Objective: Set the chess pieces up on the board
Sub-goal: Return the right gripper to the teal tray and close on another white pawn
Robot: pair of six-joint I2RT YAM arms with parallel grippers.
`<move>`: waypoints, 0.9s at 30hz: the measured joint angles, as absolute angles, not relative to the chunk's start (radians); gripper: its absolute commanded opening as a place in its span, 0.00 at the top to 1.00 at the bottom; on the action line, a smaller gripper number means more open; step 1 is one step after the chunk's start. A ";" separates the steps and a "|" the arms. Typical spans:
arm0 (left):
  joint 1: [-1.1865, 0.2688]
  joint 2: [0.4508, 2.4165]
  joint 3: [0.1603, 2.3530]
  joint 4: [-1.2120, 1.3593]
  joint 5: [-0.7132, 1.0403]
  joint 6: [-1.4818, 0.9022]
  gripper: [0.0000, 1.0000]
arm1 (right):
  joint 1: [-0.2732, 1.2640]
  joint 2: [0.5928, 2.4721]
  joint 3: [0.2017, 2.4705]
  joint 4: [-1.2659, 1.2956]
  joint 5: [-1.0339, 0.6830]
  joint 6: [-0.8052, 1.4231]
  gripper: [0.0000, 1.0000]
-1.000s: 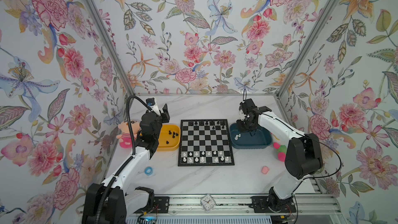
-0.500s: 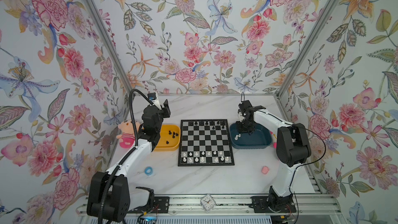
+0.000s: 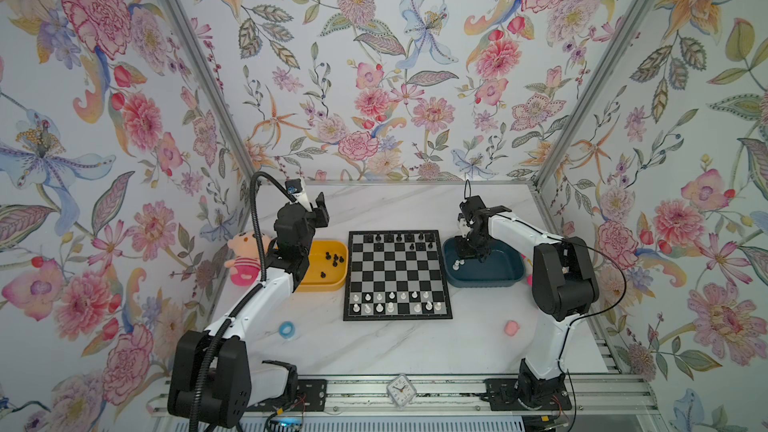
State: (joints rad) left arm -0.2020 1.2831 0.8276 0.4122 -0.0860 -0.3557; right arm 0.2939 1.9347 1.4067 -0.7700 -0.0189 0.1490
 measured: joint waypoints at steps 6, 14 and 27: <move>-0.202 1.283 0.828 0.412 -0.086 -0.356 0.40 | 0.294 1.937 1.398 -0.768 -0.019 0.149 0.78; -0.202 1.283 0.828 0.412 -0.086 -0.356 0.40 | 0.294 1.944 1.397 -0.764 -0.024 0.149 0.79; -0.202 1.283 0.828 0.412 -0.086 -0.356 0.40 | 0.294 1.951 1.397 -0.760 -0.041 0.149 0.82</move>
State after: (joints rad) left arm -0.2016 1.2831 0.8276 0.4122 -0.0860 -0.3557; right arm 0.2939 1.9507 1.3968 -0.7605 -0.0410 0.1490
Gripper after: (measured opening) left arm 0.602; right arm 0.182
